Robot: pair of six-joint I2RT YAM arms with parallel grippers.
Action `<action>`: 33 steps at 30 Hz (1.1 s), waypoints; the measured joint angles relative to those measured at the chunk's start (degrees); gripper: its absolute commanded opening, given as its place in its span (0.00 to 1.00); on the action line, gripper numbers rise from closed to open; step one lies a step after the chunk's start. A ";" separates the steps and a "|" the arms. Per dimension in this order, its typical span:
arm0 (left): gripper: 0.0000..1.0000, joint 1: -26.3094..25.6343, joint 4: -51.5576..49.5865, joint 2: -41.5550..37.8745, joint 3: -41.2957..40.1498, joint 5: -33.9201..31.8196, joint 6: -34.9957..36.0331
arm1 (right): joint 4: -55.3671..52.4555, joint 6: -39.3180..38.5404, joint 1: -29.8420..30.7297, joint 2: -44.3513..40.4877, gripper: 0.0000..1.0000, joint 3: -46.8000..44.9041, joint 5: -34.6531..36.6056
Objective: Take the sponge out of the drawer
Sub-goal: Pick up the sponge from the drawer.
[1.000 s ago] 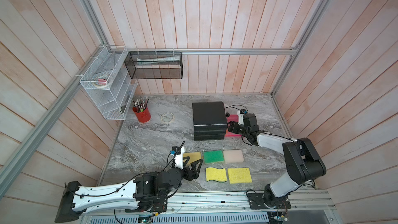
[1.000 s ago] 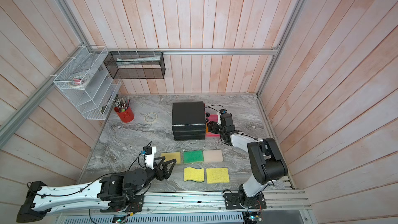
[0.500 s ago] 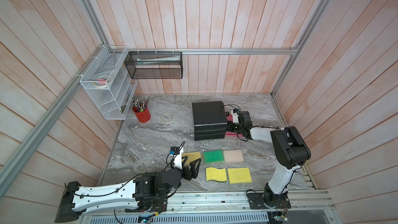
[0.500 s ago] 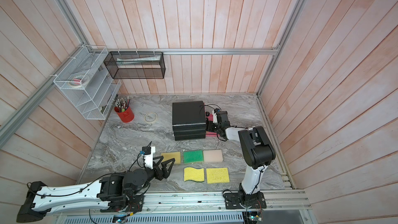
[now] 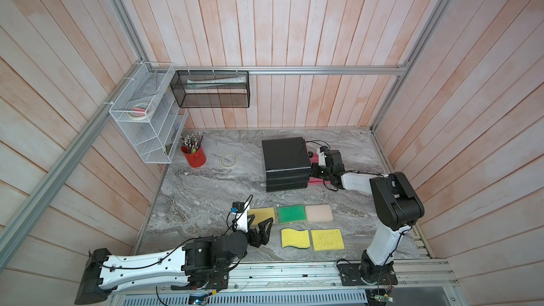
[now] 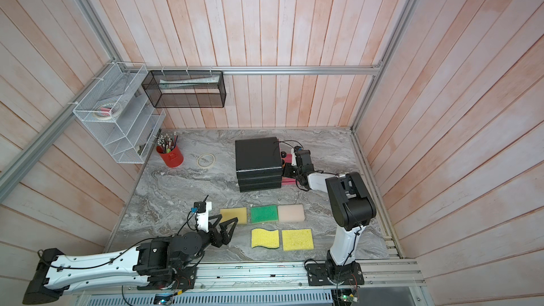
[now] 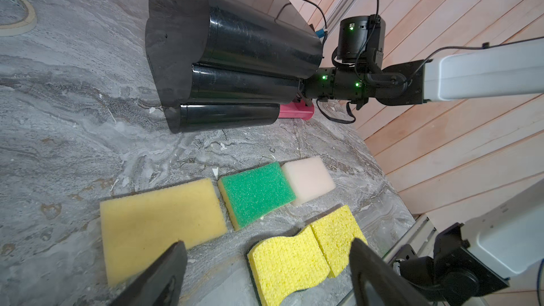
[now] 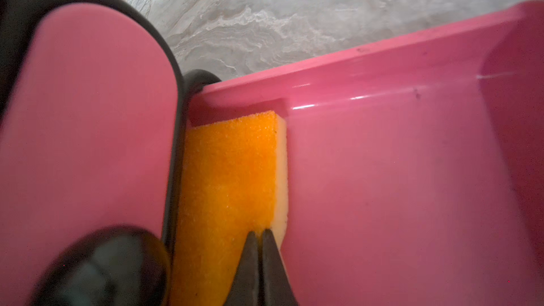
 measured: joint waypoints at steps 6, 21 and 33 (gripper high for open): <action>0.89 0.00 0.26 0.02 0.00 0.04 0.04 | -3.50 2.97 -0.46 -11.04 0.00 -2.29 9.33; 0.95 0.66 19.37 9.90 -0.20 4.79 12.87 | 2.21 19.21 -0.68 -46.03 0.00 -21.00 21.53; 0.96 10.71 37.66 24.90 9.66 22.18 20.15 | 29.24 31.12 20.98 -54.64 0.00 -33.79 27.26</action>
